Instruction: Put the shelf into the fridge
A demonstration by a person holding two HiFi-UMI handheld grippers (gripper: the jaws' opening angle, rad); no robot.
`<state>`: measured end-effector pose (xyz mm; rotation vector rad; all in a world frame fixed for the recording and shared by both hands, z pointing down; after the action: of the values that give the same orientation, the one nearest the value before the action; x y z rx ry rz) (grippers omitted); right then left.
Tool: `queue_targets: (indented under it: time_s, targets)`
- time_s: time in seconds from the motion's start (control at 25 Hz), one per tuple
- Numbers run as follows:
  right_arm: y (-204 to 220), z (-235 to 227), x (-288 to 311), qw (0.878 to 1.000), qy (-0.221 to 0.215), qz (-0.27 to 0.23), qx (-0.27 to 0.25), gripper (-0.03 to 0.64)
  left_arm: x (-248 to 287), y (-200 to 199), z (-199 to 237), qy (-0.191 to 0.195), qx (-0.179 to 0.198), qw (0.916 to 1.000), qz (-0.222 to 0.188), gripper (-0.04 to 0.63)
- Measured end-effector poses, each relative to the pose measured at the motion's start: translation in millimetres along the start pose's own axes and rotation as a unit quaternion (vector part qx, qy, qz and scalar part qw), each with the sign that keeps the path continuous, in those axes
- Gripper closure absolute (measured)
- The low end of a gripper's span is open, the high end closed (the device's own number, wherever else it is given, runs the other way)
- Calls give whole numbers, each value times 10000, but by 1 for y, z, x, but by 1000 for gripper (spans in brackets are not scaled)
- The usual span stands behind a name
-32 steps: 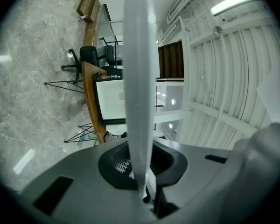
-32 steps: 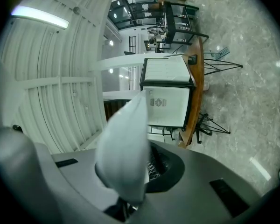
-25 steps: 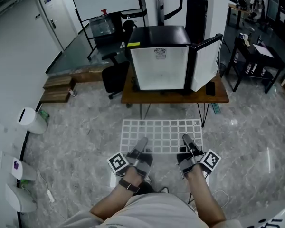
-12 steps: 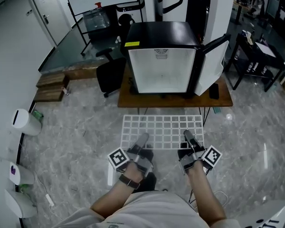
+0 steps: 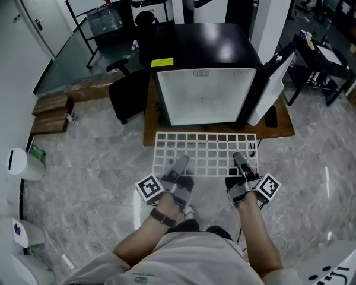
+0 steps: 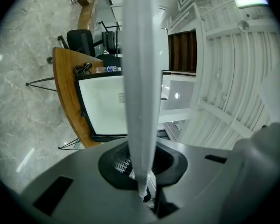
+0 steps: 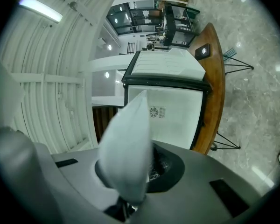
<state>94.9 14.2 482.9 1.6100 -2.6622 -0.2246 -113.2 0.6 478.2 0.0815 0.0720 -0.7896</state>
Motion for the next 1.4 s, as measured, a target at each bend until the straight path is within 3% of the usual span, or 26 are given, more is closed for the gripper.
queue_targets:
  time_s: [0.56,1.04,1.4]
  targets:
    - [-53,-17,63,9998,151,-115,35,568,74,-48,20,-112,-77,9998,174,568]
    - [-118,-48,146,9990,153,315,274,568,153,-93,39,-214,-213,9994,-180,568]
    - [-121,-54,162,9974,165,596,366,568,152,-100,46,-319,-178,9985,-417,568]
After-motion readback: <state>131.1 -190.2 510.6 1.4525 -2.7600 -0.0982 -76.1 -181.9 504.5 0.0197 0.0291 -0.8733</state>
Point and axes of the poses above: the fingertips, and each gripper's own axes: x forward along the fingers, z to its left, y out of its underside, the point moved 2 cm from there along -x, backward along the fingers, and after that the axes turned 6 degrees about z, right-handed, at the moved point
